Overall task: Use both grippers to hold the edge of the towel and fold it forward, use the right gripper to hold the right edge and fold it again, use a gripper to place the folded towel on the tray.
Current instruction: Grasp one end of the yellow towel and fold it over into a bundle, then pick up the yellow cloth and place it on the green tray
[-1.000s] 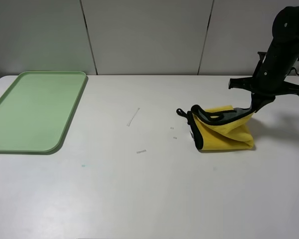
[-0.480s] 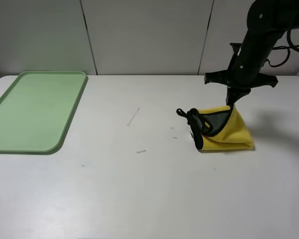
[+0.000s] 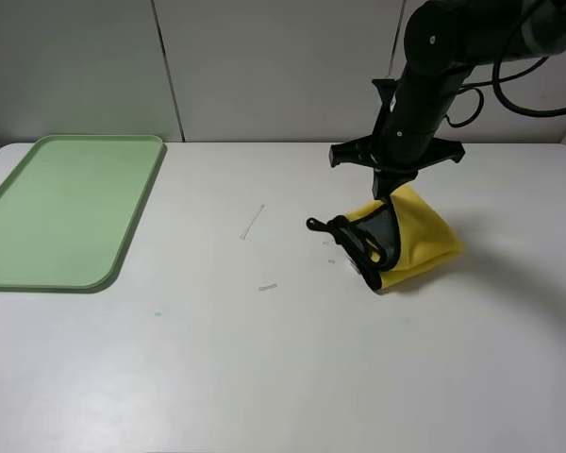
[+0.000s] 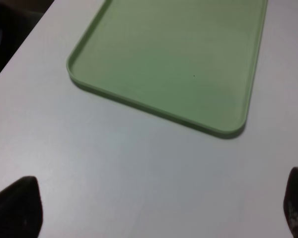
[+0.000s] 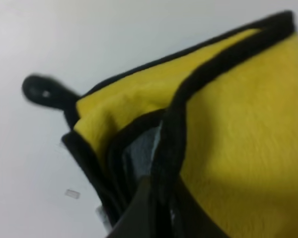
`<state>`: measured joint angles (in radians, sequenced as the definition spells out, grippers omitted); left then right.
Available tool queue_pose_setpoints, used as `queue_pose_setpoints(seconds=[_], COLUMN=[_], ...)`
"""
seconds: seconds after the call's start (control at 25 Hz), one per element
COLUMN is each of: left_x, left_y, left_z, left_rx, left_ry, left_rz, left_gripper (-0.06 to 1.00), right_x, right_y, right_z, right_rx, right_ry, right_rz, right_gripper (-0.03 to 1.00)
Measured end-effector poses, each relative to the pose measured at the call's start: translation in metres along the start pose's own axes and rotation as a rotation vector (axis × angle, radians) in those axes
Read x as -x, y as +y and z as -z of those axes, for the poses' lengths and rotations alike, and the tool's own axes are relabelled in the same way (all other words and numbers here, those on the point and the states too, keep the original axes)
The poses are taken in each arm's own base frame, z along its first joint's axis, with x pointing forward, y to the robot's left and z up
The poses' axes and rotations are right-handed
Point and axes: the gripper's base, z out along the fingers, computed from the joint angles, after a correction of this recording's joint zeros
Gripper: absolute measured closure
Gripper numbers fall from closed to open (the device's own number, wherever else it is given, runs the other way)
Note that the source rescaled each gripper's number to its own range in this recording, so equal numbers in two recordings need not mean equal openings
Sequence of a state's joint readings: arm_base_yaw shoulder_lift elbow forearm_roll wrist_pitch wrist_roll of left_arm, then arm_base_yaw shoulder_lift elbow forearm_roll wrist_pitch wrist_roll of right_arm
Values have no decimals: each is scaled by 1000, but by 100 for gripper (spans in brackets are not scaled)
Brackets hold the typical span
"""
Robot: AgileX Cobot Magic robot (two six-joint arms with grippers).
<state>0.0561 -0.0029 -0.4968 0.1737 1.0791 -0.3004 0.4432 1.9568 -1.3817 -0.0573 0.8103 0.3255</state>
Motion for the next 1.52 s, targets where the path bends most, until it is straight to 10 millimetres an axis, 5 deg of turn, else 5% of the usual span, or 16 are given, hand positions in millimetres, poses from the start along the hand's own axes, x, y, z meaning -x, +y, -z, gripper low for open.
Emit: queue_pose_setpoints(seconds=[0.2,0.28,0.4,0.52,0.92,1.52], left_x=[0,0,0,0,0,0], left_y=[0,0,0,0,0,0], left_z=[0,0,0,0,0,0], left_rx=[0,0,0,0,0,0], left_ry=[0,0,0,0,0,0], left_rz=[0,0,0,0,0,0], left_gripper=[-3,-3,-3,-3,-3,-3], right_x=[-1,-2,-3,-3,-6,-31], right_y=[4,4,4,4,4,-4], right_z=[0,0,0,0,4,64], right_rx=[3,0,3,3,2,-1], right_ry=[1,10,19,24,51,224], right_rz=[14,21,20,33,55,187], right_gripper=[90,71,18,2,-3,-3])
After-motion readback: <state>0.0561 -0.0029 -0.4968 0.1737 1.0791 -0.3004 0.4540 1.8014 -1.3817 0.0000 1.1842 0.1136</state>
